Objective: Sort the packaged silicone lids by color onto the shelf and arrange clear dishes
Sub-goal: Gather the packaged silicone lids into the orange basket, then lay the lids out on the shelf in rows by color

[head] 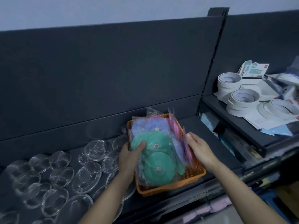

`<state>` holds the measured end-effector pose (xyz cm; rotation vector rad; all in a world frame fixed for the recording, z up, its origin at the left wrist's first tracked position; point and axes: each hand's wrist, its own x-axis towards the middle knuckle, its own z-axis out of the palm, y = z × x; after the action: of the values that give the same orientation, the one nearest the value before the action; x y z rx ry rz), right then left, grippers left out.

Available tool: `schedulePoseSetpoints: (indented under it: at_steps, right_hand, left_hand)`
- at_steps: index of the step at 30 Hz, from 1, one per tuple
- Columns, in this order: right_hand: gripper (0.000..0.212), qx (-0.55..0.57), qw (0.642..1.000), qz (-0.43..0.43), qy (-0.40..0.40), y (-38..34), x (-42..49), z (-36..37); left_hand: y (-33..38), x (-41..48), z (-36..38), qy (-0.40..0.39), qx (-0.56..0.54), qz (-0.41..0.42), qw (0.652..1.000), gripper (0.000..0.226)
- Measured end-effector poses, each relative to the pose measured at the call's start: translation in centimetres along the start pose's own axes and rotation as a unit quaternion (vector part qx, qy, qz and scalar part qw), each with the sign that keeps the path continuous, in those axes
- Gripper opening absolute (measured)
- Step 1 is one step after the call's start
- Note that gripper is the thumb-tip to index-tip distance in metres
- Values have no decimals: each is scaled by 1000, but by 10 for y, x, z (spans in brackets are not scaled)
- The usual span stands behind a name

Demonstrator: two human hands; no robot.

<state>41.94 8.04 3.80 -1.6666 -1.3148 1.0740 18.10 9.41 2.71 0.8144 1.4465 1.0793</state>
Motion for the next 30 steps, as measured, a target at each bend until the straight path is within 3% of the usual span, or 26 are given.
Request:
schedulePoseSetpoints:
  at_steps: [1,4,6,13,22,30]
  right_hand:
    - [82,31,999,23,-11,4,6,1]
    - [41,135,987,64,-58,1,10,3]
    - [29,169,980,83,-62,-3,12,3]
    - [36,223,968,92,-67,-7,5,1]
    - [34,262,961,34,-82,-36,-2,-15]
    - [27,270,958,0,-95,-73,-18,10]
  left_hand:
    - [0,0,1,-1,-6,0,1000,54]
    - [1,1,3,-9,-45,-11,999,51]
    - [2,-1,5,-16,-70,-15,997,45]
    - [6,-8,7,-20,-94,-3,995,39]
    - [35,-20,4,-19,-102,42,994,35]
    - [52,-38,-33,2,-147,57,987,46]
